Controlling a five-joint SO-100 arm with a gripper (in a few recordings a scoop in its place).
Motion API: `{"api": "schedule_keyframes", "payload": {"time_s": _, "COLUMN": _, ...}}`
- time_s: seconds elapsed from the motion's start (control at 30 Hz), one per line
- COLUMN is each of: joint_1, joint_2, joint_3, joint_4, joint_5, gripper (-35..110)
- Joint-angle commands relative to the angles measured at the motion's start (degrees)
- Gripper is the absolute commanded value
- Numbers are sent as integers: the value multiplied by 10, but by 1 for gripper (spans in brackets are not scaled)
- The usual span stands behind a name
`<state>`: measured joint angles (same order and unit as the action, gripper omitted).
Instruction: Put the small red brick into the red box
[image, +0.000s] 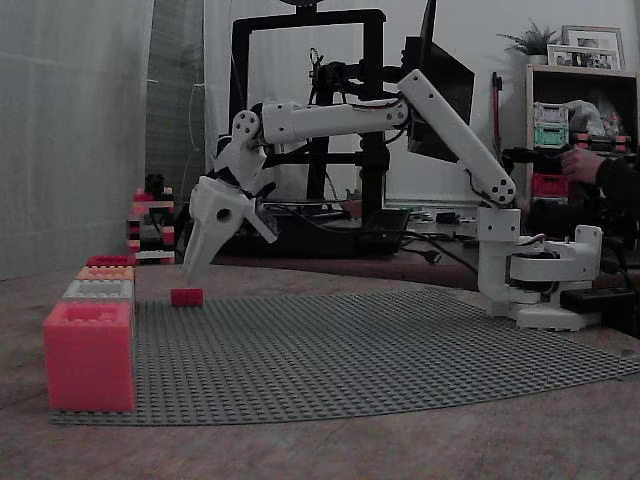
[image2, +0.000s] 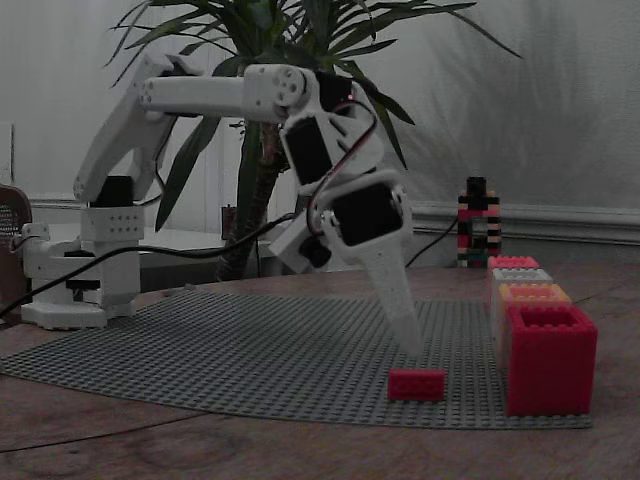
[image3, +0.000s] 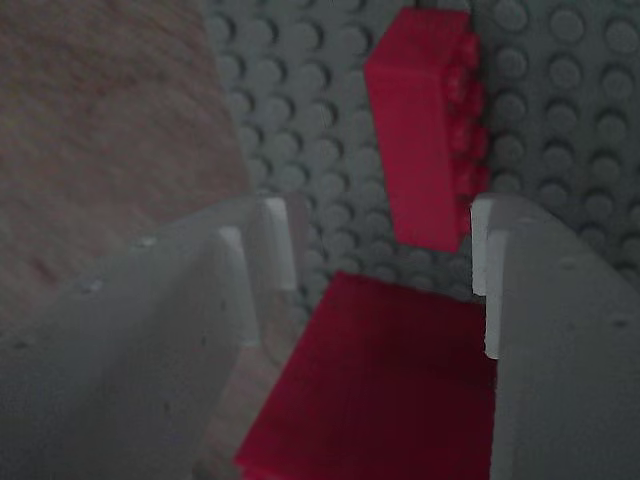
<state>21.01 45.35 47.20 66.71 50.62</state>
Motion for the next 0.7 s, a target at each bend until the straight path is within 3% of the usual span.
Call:
{"api": "schedule_keyframes", "payload": {"time_s": 0.0, "joint_1": -3, "joint_2": 15, "joint_3": -47, "joint_4": 13, "joint_5": 4, "gripper": 14}}
{"api": "schedule_keyframes", "payload": {"time_s": 0.57, "joint_1": 4, "joint_2": -39, "joint_3": -98, "joint_4": 18, "joint_5": -3, "gripper": 12}}
{"api": "schedule_keyframes", "payload": {"time_s": 0.67, "joint_1": 6, "joint_2": -47, "joint_3": -108, "joint_4": 18, "joint_5": -6, "gripper": 4}}
